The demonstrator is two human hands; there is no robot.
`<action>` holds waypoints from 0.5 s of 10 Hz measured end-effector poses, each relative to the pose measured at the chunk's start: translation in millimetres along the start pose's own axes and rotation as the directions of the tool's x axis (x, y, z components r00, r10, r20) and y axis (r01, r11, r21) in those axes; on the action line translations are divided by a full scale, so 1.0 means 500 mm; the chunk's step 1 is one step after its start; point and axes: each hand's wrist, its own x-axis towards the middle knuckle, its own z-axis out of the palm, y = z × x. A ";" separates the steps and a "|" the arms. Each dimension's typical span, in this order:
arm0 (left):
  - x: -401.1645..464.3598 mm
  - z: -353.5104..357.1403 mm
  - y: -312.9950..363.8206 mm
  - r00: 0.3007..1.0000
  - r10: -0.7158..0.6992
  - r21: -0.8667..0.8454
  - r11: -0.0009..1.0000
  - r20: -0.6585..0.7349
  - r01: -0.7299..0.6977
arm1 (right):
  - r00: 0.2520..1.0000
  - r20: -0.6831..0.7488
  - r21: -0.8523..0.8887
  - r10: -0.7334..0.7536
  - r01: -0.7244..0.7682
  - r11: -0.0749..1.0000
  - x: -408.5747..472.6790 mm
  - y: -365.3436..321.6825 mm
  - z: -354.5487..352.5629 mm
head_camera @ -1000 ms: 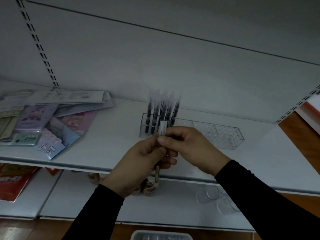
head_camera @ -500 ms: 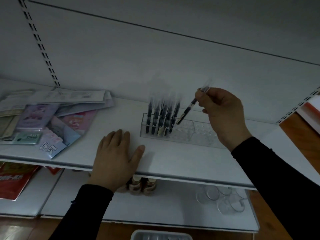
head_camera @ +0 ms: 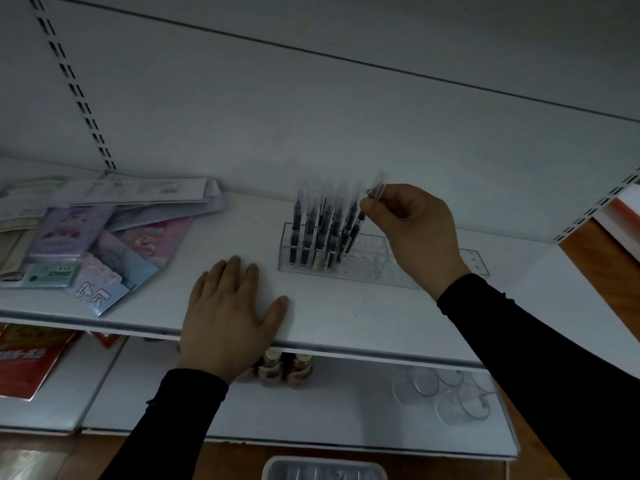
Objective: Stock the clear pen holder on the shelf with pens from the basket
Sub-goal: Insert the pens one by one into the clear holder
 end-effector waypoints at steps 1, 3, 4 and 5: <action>0.000 0.001 -0.001 1.000 0.000 0.005 1.000 -0.017 0.000 | 1.000 0.010 -0.038 -0.002 0.002 0.999 -0.006 0.008 0.008; 0.002 0.007 -0.002 1.000 0.001 0.016 1.000 -0.025 -0.001 | 0.999 -0.017 -0.049 0.032 -0.033 0.998 -0.014 0.014 0.016; 0.003 0.008 -0.002 0.999 0.008 0.013 1.000 -0.033 -0.008 | 1.000 -0.024 -0.060 0.019 -0.020 0.998 -0.017 0.010 0.020; 0.003 0.010 -0.004 0.999 0.020 0.010 1.000 -0.051 -0.020 | 0.999 -0.029 -0.080 0.016 -0.018 0.997 -0.018 0.007 0.021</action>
